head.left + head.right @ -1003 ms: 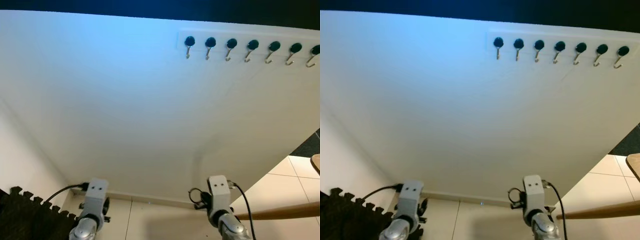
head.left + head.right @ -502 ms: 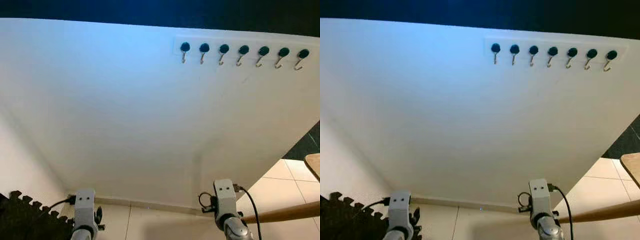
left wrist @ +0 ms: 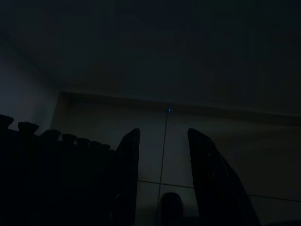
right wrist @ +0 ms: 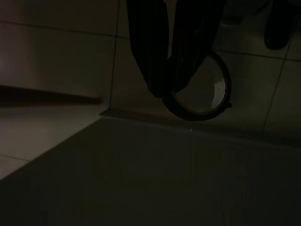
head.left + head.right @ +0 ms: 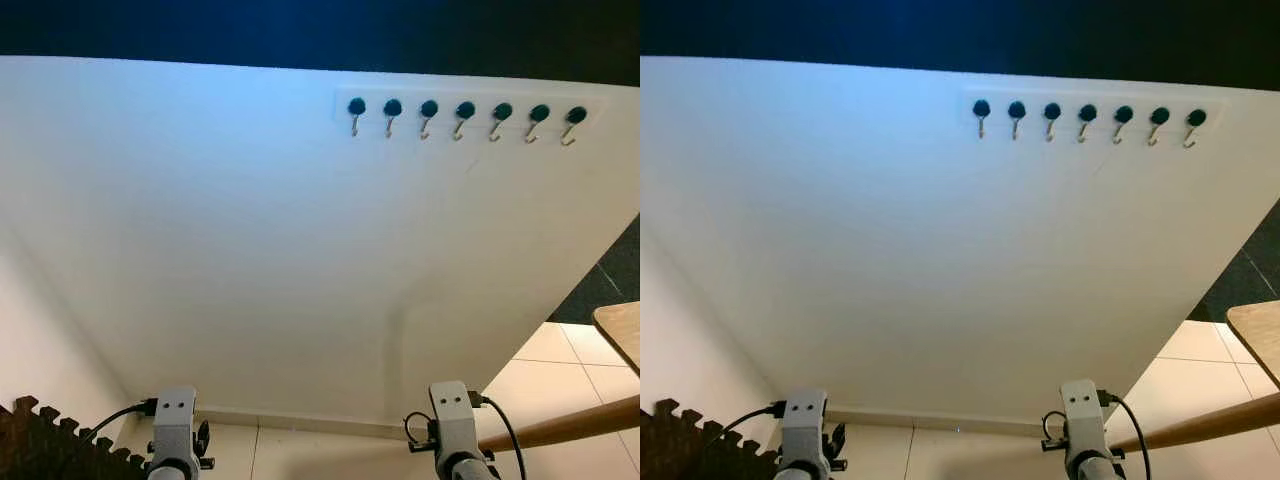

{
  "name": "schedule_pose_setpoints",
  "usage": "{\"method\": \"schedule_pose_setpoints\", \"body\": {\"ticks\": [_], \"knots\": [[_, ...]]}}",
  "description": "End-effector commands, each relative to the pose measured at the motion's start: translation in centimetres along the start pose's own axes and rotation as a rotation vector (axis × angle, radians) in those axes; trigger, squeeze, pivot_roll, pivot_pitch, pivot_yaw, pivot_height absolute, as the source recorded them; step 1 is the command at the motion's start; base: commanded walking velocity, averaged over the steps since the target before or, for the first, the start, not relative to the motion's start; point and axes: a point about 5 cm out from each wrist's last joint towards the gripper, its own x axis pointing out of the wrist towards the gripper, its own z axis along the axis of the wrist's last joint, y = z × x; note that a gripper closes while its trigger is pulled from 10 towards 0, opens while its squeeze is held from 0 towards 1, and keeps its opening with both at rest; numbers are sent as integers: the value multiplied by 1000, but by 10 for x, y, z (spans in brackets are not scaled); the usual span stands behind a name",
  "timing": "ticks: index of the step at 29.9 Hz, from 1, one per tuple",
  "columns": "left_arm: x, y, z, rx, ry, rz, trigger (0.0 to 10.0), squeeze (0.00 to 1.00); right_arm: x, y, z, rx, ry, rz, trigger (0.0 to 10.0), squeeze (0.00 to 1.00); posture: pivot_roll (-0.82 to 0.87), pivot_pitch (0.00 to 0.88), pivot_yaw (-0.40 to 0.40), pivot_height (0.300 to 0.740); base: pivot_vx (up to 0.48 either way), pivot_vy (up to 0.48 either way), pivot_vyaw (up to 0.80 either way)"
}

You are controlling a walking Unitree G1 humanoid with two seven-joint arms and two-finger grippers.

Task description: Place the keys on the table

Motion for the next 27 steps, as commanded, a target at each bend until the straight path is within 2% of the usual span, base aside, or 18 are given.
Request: {"method": "schedule_pose_setpoints", "body": {"ticks": [1, 24, 27], "knots": [[-2, -5, -6, 0, 16, -13, 10000, 0, -4, -1, -10, 5, 33, -12, 10000, 0, 5, 47, -6, 740, 0, 0, 0], [-3, -7, -16, -28, 54, -67, 10000, 0, -4, 1, -11, 0, 34, -16, 10000, 0, 17, 47, -6, 740, 0, 0, 0], [-3, -7, -16, -30, 59, -77, 10000, 0, -3, 2, -10, 3, 29, -14, 10000, 0, 17, 47, -4, 740, -242, 0, 0]]}}
